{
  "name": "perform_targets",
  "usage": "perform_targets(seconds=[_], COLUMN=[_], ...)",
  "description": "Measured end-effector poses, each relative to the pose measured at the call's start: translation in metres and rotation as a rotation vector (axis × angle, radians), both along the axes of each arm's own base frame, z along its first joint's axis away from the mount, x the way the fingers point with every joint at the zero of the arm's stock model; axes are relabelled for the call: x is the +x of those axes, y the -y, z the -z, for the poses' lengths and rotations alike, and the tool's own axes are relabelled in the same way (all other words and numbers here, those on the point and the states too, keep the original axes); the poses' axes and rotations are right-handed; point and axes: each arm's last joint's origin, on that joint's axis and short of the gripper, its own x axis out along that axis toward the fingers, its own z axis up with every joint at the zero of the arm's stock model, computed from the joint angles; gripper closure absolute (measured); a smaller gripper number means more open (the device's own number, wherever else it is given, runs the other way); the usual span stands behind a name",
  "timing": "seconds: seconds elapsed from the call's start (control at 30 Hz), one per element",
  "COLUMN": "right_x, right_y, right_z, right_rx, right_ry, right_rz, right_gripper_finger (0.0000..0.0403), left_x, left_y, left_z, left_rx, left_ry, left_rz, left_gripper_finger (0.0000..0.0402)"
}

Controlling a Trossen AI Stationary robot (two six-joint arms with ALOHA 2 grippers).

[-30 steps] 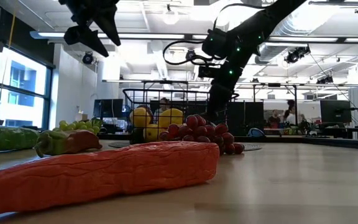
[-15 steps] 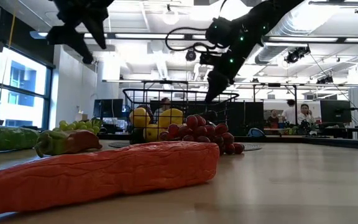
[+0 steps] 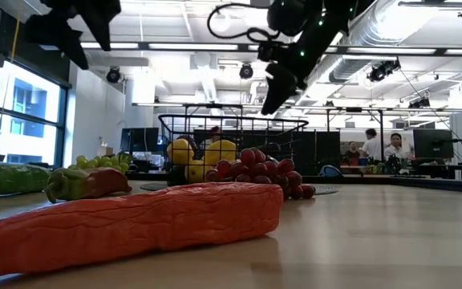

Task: Build produce basket
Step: Put the cucumber into the wire basket

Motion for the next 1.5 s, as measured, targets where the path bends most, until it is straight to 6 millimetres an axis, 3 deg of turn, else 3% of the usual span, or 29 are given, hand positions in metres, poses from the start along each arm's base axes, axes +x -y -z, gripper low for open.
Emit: perform_targets(seconds=[0.33, 0.9, 1.3, 1.5], right_x=[-0.001, -0.007, -0.008, -0.010], right_y=[-0.027, -0.055, -0.058, -0.059], right_z=[0.001, 0.008, 0.010, 0.011], right_rx=[0.076, 0.145, 0.152, 0.158], right_ry=[-0.036, -0.143, -0.166, -0.190], right_rz=[-0.003, -0.005, -0.006, -0.005], right_gripper_finger=[0.0164, 0.0164, 0.0164, 0.0164], left_x=[0.004, 0.021, 0.032, 0.030], left_y=[0.035, 0.074, 0.088, 0.090], left_z=[0.013, 0.052, 0.099, 0.122], left_rx=[-0.010, -0.011, -0.045, -0.107], left_ry=[-0.064, -0.259, -0.428, -0.373], left_rz=[-0.126, -0.322, -0.423, -0.453], left_gripper_finger=[0.0147, 0.0147, 0.0147, 0.0147])
